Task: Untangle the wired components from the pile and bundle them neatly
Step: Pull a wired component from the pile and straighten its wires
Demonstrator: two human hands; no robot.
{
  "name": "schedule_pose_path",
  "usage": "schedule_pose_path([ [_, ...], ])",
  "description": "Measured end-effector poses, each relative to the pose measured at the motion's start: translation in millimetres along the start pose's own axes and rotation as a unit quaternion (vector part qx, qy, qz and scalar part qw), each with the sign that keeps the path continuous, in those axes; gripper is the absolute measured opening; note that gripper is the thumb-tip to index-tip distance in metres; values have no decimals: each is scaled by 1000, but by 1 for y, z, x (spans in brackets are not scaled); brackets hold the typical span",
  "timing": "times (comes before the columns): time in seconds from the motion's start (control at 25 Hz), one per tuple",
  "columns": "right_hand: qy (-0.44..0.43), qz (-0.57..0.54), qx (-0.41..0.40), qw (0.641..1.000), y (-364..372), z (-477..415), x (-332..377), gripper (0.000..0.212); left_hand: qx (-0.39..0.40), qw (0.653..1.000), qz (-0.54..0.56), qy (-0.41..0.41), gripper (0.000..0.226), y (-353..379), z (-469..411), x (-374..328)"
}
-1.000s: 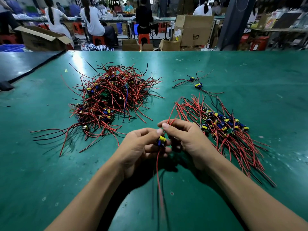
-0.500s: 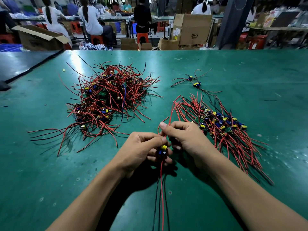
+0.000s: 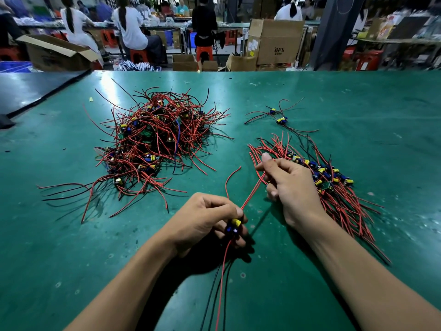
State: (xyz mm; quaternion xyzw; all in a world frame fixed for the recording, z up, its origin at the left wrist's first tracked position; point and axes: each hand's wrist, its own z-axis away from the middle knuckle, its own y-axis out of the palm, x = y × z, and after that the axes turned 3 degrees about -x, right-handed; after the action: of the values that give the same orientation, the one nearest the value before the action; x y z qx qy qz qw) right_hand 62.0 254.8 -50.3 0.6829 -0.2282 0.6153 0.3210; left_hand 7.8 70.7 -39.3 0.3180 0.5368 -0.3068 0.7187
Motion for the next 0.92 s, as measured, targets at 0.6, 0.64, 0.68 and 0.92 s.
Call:
schedule_pose_path([
  [0.6, -73, 199, 68, 975, 3, 6, -4, 30, -15, 1000, -19, -4, 12, -5, -10, 3],
  [0.64, -77, 203, 45, 975, 2, 5, -5, 31, -9, 1000, -17, -6, 12, -5, -10, 3],
  [0.68, -74, 191, 18, 979, 0, 3, -5, 31, -4, 1000, -17, -8, 11, -6, -9, 3],
  [0.92, 51, -47, -44, 997, 8, 5, -2, 43, 5, 1000, -5, -9, 10, -7, -9, 3],
])
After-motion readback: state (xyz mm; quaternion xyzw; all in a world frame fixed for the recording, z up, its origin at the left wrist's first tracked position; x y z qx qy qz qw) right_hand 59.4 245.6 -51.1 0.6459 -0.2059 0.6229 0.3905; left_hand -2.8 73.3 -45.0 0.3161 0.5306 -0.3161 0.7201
